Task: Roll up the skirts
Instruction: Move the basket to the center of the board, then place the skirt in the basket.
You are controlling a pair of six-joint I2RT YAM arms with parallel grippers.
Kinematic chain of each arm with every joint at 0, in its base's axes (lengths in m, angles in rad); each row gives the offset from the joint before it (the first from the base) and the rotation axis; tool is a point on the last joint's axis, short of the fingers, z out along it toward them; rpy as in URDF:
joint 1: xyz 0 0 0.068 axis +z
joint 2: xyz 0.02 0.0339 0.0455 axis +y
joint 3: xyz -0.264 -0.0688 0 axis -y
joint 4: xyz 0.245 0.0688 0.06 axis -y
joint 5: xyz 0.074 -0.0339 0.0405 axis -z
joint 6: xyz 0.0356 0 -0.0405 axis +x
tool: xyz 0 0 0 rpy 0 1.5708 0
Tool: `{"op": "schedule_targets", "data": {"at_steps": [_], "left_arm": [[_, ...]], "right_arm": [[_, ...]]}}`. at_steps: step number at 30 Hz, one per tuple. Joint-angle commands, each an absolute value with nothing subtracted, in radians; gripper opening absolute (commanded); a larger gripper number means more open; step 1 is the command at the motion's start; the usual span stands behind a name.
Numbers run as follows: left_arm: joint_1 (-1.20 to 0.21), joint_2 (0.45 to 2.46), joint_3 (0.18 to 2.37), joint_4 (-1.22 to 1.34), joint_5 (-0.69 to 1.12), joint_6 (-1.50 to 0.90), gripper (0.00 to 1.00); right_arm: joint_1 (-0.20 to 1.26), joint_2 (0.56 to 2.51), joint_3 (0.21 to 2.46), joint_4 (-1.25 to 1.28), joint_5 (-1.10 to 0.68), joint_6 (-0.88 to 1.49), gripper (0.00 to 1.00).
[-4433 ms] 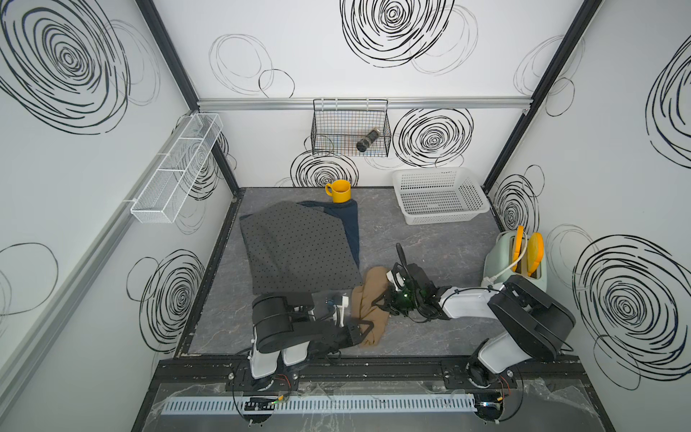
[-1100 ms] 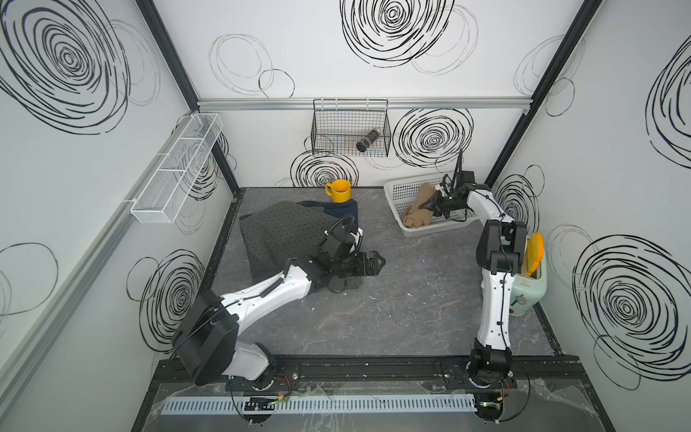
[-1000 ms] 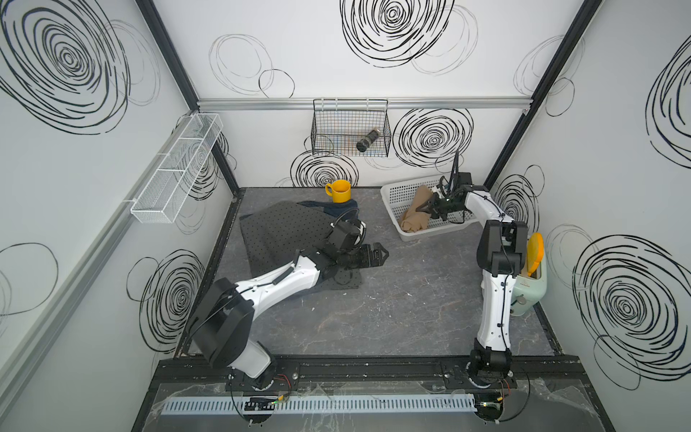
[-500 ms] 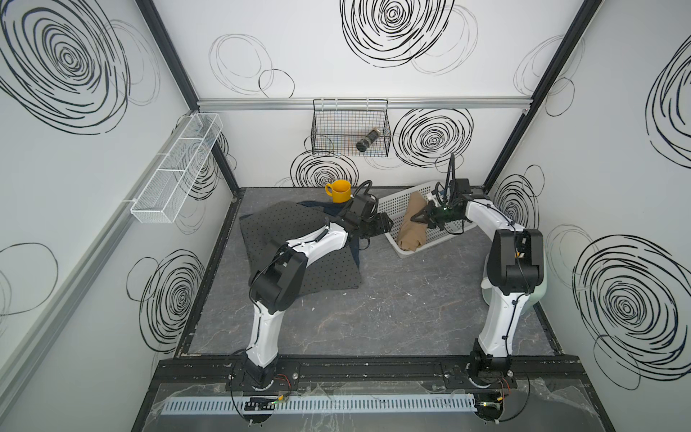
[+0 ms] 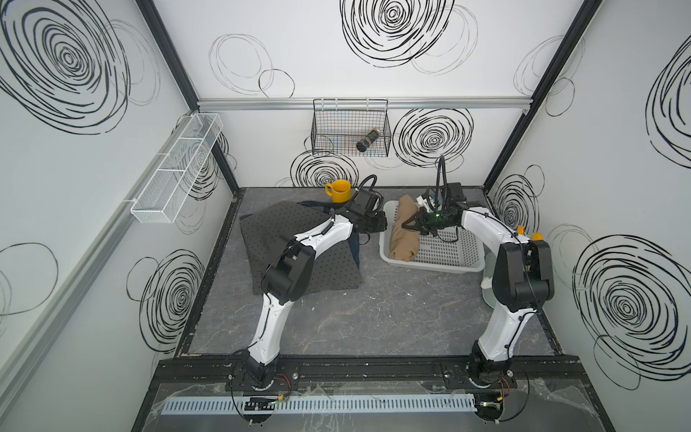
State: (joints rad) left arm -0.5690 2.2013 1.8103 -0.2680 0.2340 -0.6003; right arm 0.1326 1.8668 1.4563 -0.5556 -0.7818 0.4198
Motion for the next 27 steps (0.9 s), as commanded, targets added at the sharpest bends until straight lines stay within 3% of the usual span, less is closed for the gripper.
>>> {"op": "schedule_targets", "data": {"at_steps": [1, 6, 17, 27], "left_arm": [[-0.561, 2.244, 1.918, -0.305, 0.228, -0.52, 0.18], [-0.57, 2.318, 2.02, -0.353, 0.289, -0.534, 0.2], [-0.589, 2.304, 1.968, -0.33, 0.274, -0.572, 0.27], [-0.591, 2.274, 1.968, -0.325, 0.273, -0.605, 0.31]], "right_arm": [[0.108, 1.889, 1.481, -0.574, -0.838, 0.391, 0.0], [0.075, 1.946, 1.482, -0.519, -0.965, 0.4, 0.0], [0.056, 1.964, 1.385, -0.272, -1.104, 0.498, 0.0], [0.048, 2.074, 1.399, -0.373, -0.933, 0.474, 0.07]]}}
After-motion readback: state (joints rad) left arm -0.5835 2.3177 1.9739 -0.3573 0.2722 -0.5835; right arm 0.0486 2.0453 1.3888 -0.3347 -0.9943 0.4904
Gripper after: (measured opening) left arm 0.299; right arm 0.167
